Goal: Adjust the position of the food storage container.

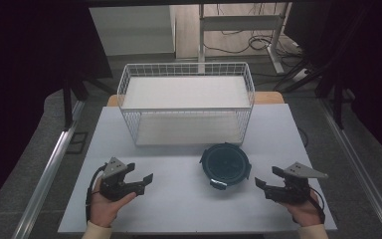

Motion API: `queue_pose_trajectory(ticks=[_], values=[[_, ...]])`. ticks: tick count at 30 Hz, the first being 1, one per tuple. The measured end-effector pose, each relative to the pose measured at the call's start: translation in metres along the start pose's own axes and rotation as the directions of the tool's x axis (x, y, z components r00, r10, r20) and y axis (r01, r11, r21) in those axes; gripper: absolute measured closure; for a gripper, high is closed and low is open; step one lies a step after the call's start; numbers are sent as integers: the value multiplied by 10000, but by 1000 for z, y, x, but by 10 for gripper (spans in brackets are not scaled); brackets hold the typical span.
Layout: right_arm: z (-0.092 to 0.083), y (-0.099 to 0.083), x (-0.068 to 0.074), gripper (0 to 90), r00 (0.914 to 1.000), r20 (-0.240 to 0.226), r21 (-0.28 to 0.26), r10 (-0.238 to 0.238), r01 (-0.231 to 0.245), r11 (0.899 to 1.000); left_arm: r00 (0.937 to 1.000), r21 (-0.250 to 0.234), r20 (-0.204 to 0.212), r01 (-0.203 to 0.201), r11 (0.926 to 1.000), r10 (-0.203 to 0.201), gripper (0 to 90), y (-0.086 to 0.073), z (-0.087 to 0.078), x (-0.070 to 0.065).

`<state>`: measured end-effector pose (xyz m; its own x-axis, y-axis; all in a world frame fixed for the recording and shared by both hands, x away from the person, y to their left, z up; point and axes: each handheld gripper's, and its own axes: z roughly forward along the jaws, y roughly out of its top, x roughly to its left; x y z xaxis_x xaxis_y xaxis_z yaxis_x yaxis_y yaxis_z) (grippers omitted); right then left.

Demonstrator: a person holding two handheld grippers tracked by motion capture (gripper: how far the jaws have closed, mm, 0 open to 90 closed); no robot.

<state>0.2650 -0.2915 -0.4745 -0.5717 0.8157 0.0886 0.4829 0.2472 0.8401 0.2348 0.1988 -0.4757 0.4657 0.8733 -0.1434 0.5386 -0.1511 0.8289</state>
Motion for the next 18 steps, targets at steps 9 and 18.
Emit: queue_pose_trajectory(ticks=[9,18], values=[[-10,-3,-8,245,9990,401,-215,194,-186,9996,9998,-99,181,123,9999,-121,248,-4,5,-2],[5,9,-8,294,9997,232,-43,107,-106,9999,9996,227,260,99,9997,-105,251,-11,-1,-6]])
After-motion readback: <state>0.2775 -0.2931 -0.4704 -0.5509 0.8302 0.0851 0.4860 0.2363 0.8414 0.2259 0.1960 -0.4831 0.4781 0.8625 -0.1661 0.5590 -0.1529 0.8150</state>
